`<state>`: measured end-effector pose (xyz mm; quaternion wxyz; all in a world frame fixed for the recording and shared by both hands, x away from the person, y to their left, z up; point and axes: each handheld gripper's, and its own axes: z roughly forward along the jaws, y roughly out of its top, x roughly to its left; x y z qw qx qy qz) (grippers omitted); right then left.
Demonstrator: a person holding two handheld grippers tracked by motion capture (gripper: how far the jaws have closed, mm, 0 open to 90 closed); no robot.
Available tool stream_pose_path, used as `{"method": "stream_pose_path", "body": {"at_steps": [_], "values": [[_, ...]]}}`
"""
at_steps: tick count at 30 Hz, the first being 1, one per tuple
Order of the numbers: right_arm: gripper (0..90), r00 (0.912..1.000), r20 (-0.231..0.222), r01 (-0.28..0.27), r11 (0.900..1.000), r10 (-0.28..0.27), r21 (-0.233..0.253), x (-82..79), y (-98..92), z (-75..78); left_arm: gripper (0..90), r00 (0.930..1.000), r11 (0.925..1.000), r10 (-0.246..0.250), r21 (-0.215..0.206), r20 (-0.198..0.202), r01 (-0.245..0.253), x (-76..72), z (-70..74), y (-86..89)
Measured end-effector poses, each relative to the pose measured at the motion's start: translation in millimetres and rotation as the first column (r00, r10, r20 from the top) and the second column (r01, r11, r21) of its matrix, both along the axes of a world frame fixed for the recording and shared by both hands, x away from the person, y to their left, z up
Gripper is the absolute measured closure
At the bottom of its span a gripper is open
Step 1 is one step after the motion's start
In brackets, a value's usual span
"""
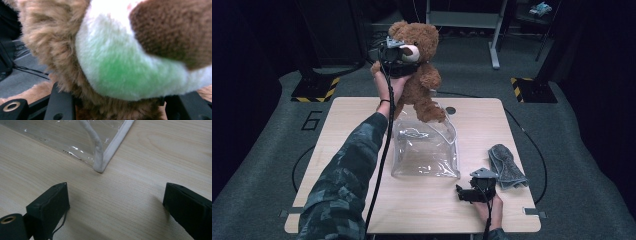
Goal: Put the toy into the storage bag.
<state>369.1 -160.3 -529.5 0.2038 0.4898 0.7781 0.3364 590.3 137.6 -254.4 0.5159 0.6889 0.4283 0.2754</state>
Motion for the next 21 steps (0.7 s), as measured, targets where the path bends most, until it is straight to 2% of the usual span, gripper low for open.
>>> {"method": "stream_pose_path", "body": {"at_steps": [4,10,15,21], "values": [[6.0,1.0000,0.004,-0.003,1.000,0.003,-0.003,0.3,-0.4,-0.1,46.0,0.9999,0.9999,-0.007,-0.010,-0.015,0.007,0.9,-7.5,-3.8],[6.1,1.0000,0.003,-0.005,1.000,0.005,-0.004,0.2,-0.4,0.0,45.6,0.9977,0.9990,-0.008,-0.045,-0.067,0.005,-0.1,-23.3,-2.0],[6.2,1.0000,0.002,-0.002,1.000,0.002,0.001,0.0,-0.1,0.2,45.1,0.9933,0.9989,-0.009,-0.046,-0.116,0.004,-5.6,-38.8,-1.2],[6.2,1.0000,0.003,-0.001,1.000,0.001,0.003,0.0,0.1,0.1,44.7,0.9882,0.9988,-0.015,-0.049,-0.152,0.007,-13.4,-48.5,-1.6]]}}
